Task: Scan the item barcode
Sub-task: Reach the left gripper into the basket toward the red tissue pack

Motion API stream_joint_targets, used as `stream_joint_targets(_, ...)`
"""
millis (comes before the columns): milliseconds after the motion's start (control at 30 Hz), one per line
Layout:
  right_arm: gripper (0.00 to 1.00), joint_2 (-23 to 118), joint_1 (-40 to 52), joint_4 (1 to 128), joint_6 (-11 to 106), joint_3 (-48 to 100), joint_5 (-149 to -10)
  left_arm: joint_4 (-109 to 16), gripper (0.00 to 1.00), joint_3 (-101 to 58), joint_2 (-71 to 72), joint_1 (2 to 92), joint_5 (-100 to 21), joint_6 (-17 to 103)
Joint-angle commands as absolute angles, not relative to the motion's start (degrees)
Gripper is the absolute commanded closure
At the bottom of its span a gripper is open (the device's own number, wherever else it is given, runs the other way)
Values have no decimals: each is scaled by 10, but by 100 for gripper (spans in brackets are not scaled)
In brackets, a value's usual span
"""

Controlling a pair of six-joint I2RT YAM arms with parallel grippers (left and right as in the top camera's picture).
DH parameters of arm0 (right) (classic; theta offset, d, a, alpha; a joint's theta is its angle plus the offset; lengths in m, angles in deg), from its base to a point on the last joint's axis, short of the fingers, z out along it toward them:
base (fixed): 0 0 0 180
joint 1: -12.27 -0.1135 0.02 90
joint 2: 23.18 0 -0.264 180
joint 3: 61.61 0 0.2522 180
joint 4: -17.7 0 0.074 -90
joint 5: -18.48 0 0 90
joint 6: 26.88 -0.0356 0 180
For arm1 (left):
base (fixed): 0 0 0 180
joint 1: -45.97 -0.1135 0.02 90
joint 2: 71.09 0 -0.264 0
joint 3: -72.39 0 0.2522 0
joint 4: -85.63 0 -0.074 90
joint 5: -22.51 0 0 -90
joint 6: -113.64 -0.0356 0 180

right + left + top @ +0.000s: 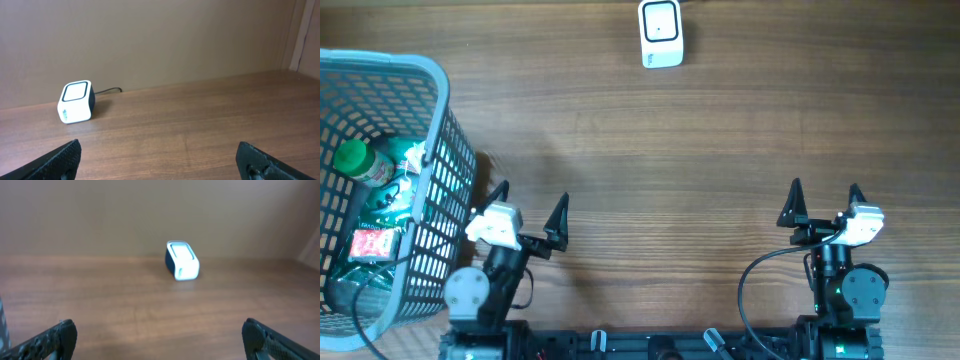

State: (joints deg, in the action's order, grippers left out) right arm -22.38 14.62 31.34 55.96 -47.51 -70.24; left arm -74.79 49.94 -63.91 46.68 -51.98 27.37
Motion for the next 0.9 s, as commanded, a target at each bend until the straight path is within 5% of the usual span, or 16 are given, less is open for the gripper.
stream_joint_targets(0,0,-229,148,311,571,-476,-712,-682,0,314,-528,469,-493,276)
stream_joint_targets(167,0,-229,148,311,571,-476,-712,-367,0,-71,-308,469,-407,285)
stream_joint_targets(300,0,-229,148,311,571,-476,-712,-364,0,-127,-269,468,-381,328)
stream_joint_targets(633,0,-228,148,311,571,-476,-712,-103,0,-528,-24,447,-983,597)
stream_joint_targets(733,0,-228,148,311,571,-476,-712,-33,0,-530,33,377,-975,672)
stream_joint_targets(867,0,-228,148,311,571,-476,-712,41,0,-530,112,209,-821,697)
